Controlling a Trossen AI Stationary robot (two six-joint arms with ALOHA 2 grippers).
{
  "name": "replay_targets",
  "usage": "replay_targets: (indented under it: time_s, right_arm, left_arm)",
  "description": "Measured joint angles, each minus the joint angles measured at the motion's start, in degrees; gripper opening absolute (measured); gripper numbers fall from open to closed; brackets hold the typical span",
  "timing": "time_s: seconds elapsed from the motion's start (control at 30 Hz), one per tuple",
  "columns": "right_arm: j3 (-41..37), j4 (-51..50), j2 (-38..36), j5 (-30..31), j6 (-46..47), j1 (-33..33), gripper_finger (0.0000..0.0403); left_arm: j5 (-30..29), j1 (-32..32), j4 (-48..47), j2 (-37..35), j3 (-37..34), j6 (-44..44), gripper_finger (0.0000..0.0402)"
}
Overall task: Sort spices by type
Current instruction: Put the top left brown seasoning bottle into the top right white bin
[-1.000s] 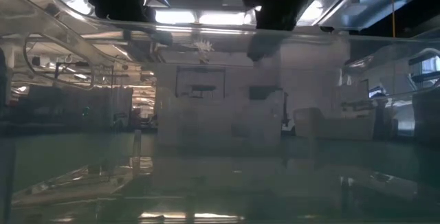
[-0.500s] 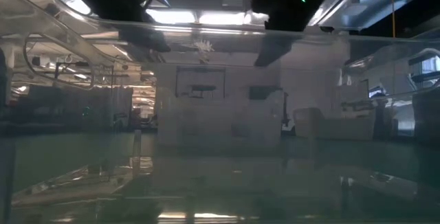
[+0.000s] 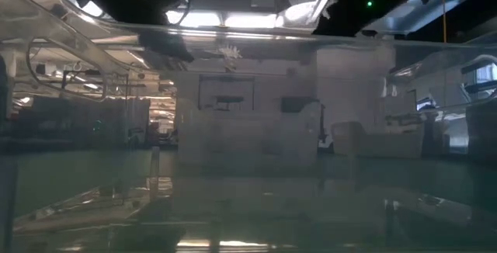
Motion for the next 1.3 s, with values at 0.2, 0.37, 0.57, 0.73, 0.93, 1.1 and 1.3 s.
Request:
replay_targets:
  time_s: [0.2,0.37,0.57,0.73,0.93,1.1,1.3]
  right_arm:
    - [-0.37,13.58,-0.34,-1.89,-16.73,-6.16,0.0296]
    - [-0.35,26.55,-0.36,-6.65,-24.86,-11.49,0.0296]
    - [-0.33,32.48,-0.38,-13.71,-25.79,-14.98,0.0296]
    - [-0.33,33.04,-0.38,-13.29,-25.34,-15.20,0.0296]
    - [-0.30,27.31,-0.36,-10.87,-18.58,-15.16,0.0296]
    - [-0.30,22.63,-0.21,-8.99,-16.44,-15.16,0.0296]
    - [-0.30,20.07,-0.18,-8.53,-15.73,-15.16,0.0296]
  left_arm:
    - [-0.02,3.33,6.63,0.00,0.00,4.61,0.0230]
    - [-2.90,5.14,14.07,0.00,0.37,6.01,0.0233]
    - [-16.02,7.06,4.44,2.11,9.98,5.53,0.0279]
    - [-23.23,11.40,-12.96,8.23,24.13,-1.92,0.0312]
    - [-26.73,19.59,-31.24,16.27,34.72,-11.29,0.0312]
    - [-26.58,24.99,-38.95,20.43,35.45,-14.53,0.0305]
    - [-26.49,29.28,-42.00,24.43,35.45,-16.73,0.0295]
